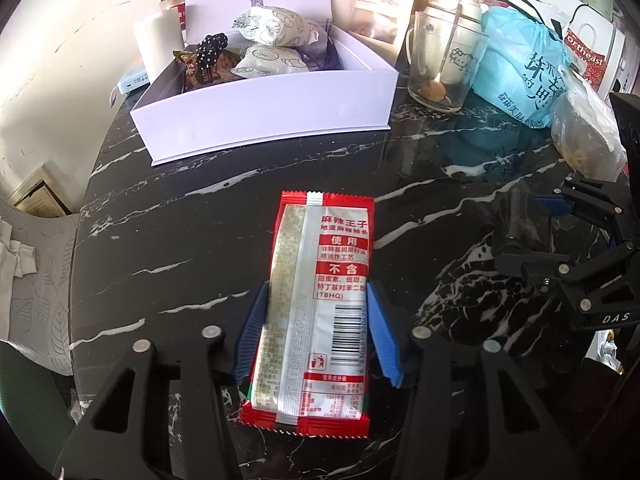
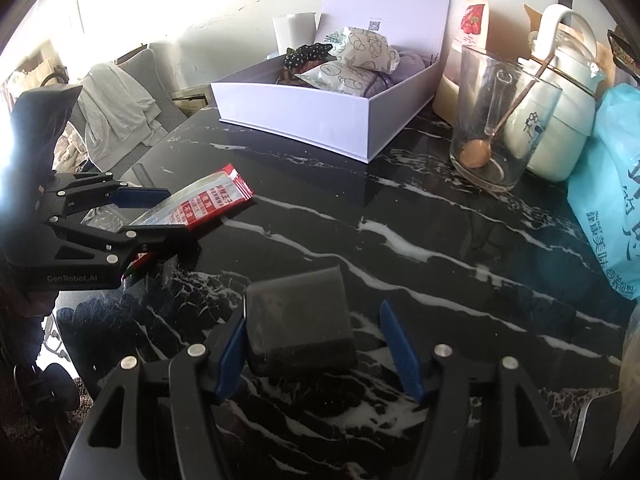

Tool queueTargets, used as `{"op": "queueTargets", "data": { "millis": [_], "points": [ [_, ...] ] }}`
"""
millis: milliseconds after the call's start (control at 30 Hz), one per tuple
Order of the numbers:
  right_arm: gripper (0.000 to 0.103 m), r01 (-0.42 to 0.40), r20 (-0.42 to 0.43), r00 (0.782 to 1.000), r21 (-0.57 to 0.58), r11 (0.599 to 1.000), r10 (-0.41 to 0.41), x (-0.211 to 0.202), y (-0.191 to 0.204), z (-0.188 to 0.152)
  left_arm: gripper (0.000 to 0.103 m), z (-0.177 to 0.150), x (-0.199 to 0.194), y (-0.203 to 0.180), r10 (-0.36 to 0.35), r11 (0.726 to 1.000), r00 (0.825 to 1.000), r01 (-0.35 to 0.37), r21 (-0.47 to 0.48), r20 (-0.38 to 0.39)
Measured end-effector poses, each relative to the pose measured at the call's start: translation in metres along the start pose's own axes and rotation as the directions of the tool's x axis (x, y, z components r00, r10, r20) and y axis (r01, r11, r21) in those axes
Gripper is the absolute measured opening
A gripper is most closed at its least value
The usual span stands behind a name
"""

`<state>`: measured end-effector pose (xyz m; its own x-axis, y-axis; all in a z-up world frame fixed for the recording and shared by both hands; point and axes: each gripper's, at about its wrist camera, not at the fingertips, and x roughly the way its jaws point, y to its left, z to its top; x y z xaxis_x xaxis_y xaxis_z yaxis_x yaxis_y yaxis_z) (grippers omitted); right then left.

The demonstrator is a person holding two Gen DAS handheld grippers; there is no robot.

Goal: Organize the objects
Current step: 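Lift the red-and-white sachet with the left gripper and carry it toward the box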

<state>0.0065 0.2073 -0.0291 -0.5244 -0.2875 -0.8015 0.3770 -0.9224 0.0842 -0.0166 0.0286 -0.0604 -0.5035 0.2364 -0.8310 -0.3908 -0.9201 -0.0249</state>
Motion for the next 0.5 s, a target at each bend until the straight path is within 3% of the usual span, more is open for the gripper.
{"op": "queueTargets", "data": {
  "millis": [33, 100, 267, 500],
  "points": [
    [0.062, -0.005, 0.003, 1.0, -0.001, 1.0, 0.005, 0.0, 0.0, 0.0, 0.044, 0.0, -0.001, 0.0, -0.002, 1.0, 1.0, 0.002, -0.01, 0.001],
    [0.043, -0.03, 0.005, 1.0, -0.006, 1.0, 0.03, -0.001, 0.0, 0.0, 0.043, 0.0, -0.001, 0.0, -0.003, 1.0, 1.0, 0.003, -0.024, 0.001],
    [0.043, -0.039, 0.003, 0.999, -0.006, 0.999, 0.039, -0.001, 0.001, 0.002, 0.043, 0.001, -0.004, 0.002, -0.056, 0.996, 0.998, 0.055, -0.066, -0.008],
    [0.043, -0.045, 0.027, 0.999, -0.026, 0.999, 0.046, -0.01, 0.003, 0.01, 0.043, 0.002, -0.009, 0.002, -0.053, 0.996, 0.999, 0.052, -0.073, -0.012]
  ]
}}
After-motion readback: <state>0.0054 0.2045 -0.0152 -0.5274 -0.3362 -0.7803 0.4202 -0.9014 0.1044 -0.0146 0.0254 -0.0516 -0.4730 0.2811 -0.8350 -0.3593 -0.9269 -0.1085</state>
